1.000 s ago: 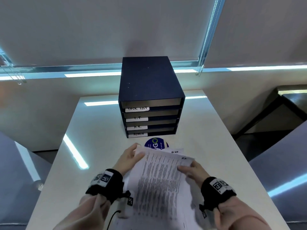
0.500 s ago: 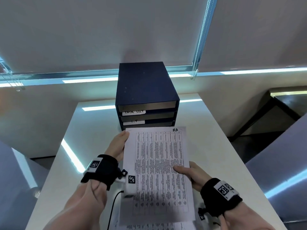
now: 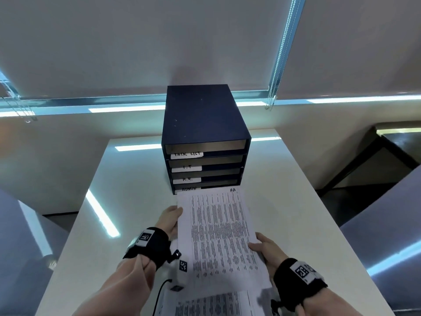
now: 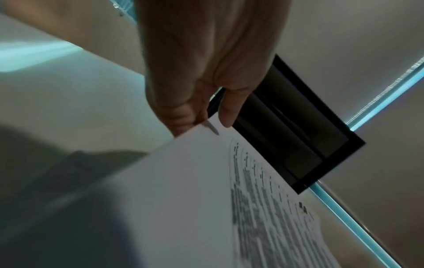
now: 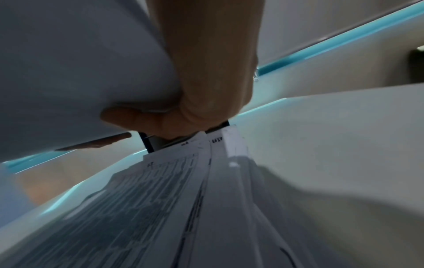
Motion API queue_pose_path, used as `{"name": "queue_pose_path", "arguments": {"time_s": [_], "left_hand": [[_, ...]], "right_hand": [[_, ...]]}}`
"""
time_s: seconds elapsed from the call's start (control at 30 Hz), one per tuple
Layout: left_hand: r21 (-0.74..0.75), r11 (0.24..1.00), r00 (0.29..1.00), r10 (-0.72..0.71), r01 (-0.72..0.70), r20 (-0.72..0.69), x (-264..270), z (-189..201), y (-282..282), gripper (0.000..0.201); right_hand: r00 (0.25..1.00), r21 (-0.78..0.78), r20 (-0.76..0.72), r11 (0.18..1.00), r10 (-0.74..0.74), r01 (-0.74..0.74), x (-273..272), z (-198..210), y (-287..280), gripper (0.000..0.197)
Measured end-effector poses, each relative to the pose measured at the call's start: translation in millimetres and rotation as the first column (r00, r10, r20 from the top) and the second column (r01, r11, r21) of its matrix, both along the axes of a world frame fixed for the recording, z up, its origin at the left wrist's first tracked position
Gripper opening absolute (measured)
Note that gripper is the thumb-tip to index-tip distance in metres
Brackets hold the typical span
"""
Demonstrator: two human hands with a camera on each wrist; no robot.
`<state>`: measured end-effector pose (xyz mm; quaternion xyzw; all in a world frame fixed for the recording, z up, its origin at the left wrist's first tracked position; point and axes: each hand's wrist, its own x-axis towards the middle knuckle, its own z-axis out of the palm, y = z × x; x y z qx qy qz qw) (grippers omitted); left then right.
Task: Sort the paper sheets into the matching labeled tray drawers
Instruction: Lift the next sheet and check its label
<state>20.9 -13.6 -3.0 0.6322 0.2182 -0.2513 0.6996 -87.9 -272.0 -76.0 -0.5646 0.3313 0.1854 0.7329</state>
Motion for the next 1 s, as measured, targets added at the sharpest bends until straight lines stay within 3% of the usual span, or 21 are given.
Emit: {"name": "queue_pose_path", "arguments": {"time_s": [0.03,0.1,0.13,0.23,0.4,0.47,0.57,0.63,0.73,0.8,0.9,0.93,1.0], "left_hand": [[-0.015,1.0,1.0,-0.009,0.009,0.016,1.7,-2.5,2.6,0.015],[-0.011,1.0,1.0,-0.007,0.007,0.0,4.1,-2.6,4.3,0.012],[-0.015,1.0,1.0,-0.008,0.009,0.008,7.1,-5.4,6.1,0.014],[-0.051,0.999,1.0,-0.005,0.005,0.0,9.6,-2.5,10.3,0.027],[-0.097,0.993,0.995,-0.07,0.063,-0.068,22.7,-21.1,17.4,0.063],[-0.089,0.99,0.993,-0.115,0.111,-0.039,30.3,-27.8,13.7,0.05],[-0.076,0.996,0.998,-0.051,0.053,0.034,44.0,-33.9,4.1,0.037],[-0.109,0.994,0.999,0.023,-0.018,0.044,57.1,-38.2,-1.0,0.041],[-0.205,0.973,0.994,0.108,-0.103,0.016,84.0,-40.9,-7.7,0.061],[-0.344,0.926,0.986,0.167,-0.158,-0.005,103.2,-35.2,-12.0,0.055],[-0.489,0.845,0.976,0.203,-0.214,-0.077,126.9,-22.1,-18.0,0.019],[-0.486,0.847,0.976,0.2,-0.216,-0.086,126.5,-20.4,-19.6,0.018],[-0.426,0.887,0.983,0.177,-0.18,-0.046,117.2,-18.4,-20.6,0.037]], "right_hand": [[1.0,-0.005,0.008,1.0,0.011,-0.011,9.3,14.1,4.0,0.069],[1.0,-0.022,0.006,0.999,0.027,-0.027,32.0,29.5,5.9,0.035],[0.999,-0.04,0.009,0.998,0.042,-0.041,43.9,37.0,6.8,0.027],[0.997,-0.104,0.035,0.992,0.074,-0.07,81.9,51.0,10.6,0.05],[0.998,-0.159,0.067,0.987,0.015,-0.004,138.0,57.3,12.6,0.062],[0.996,-0.134,0.086,0.991,0.03,-0.018,153.1,49.9,7.8,0.057],[0.991,-0.146,0.014,0.98,0.135,-0.132,151.7,53.5,4.6,0.06],[0.985,-0.093,-0.024,0.98,0.173,-0.174,150.3,55.1,0.4,0.038],[1.0,0.05,0.007,0.998,-0.026,0.025,168.8,53.6,3.0,0.015],[0.978,0.24,0.028,0.951,-0.206,0.194,187.8,57.9,12.8,0.007],[0.959,0.354,0.079,0.907,-0.273,0.229,211.3,59.5,28.4,0.02],[0.963,0.335,0.088,0.918,-0.255,0.212,211.8,61.3,34.2,0.025],[0.975,0.325,0.105,0.933,-0.197,0.153,207.7,56.5,38.7,0.051]]}}
